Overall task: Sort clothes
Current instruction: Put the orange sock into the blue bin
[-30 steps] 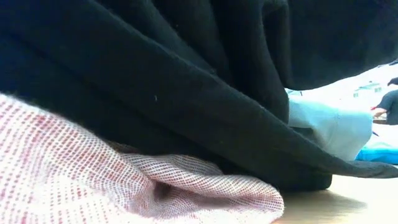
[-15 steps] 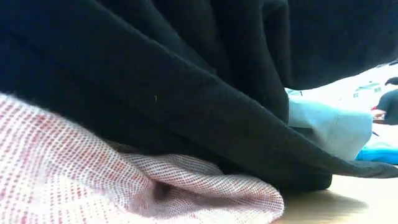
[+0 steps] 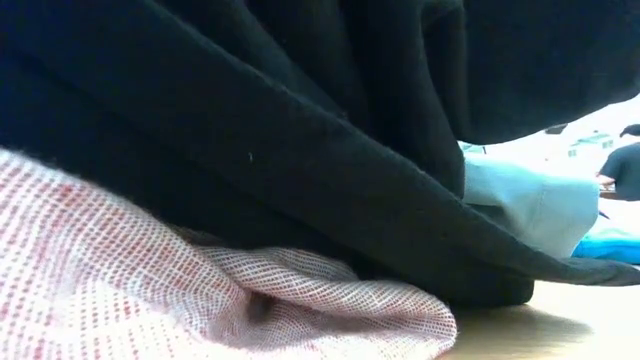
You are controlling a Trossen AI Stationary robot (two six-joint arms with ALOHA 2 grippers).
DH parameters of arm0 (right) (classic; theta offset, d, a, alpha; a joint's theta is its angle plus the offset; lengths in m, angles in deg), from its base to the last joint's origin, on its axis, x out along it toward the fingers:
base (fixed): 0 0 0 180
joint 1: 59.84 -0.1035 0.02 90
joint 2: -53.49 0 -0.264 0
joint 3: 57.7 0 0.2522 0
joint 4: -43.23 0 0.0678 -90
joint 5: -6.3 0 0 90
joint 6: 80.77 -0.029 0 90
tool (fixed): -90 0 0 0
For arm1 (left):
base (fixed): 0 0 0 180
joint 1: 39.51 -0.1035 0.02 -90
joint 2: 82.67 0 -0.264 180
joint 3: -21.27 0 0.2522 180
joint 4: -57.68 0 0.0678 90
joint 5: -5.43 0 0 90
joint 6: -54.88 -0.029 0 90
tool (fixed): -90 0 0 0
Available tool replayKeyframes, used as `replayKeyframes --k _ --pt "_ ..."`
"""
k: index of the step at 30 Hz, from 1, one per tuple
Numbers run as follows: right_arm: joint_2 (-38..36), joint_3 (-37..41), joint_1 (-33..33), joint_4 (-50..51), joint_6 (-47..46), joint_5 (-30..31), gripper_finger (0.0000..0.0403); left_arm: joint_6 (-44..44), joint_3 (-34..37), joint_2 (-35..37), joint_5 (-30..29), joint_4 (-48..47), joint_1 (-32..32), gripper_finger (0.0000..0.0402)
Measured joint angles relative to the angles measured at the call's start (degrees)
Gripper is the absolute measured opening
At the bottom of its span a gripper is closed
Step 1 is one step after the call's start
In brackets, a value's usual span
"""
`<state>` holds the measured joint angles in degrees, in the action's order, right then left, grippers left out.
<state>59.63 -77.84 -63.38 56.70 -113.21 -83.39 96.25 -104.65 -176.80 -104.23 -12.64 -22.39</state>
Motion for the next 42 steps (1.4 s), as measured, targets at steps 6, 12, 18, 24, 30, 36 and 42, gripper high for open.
replayKeyframes --k 6,12,18,24,30,36,42 --pt "10.8 -7.9 -1.1 1.4 5.8 0.1 0.0185 -2.9 1.0 0.0 0.1 -1.4 -1.2 0.0092" --pt "25.7 -24.7 -1.2 17.2 11.6 -0.2 0.0152 -5.1 8.5 0.1 1.8 0.9 -1.5 0.0092" --pt "38.0 -39.5 -1.2 33.1 7.7 -8.1 0.015 -6.5 20.5 2.2 4.9 11.0 -0.8 0.0092" --pt "45.2 -46.6 -1.2 39.3 -11.0 -12.4 0.0137 -4.9 37.7 12.4 5.3 26.6 0.9 0.0092" --pt "49.8 -46.9 -2.0 45.2 -22.9 -11.7 0.0111 -2.2 50.8 24.0 4.8 31.8 2.5 0.0092" --pt "54.5 -46.9 -5.7 53.8 -35.1 -6.0 0.0082 -0.7 57.4 33.5 4.0 31.5 4.2 0.0092" --pt "57.2 -46.9 -11.6 61.6 -49.5 -3.7 0.0066 -0.4 62.1 41.2 3.0 31.4 4.7 0.0092"
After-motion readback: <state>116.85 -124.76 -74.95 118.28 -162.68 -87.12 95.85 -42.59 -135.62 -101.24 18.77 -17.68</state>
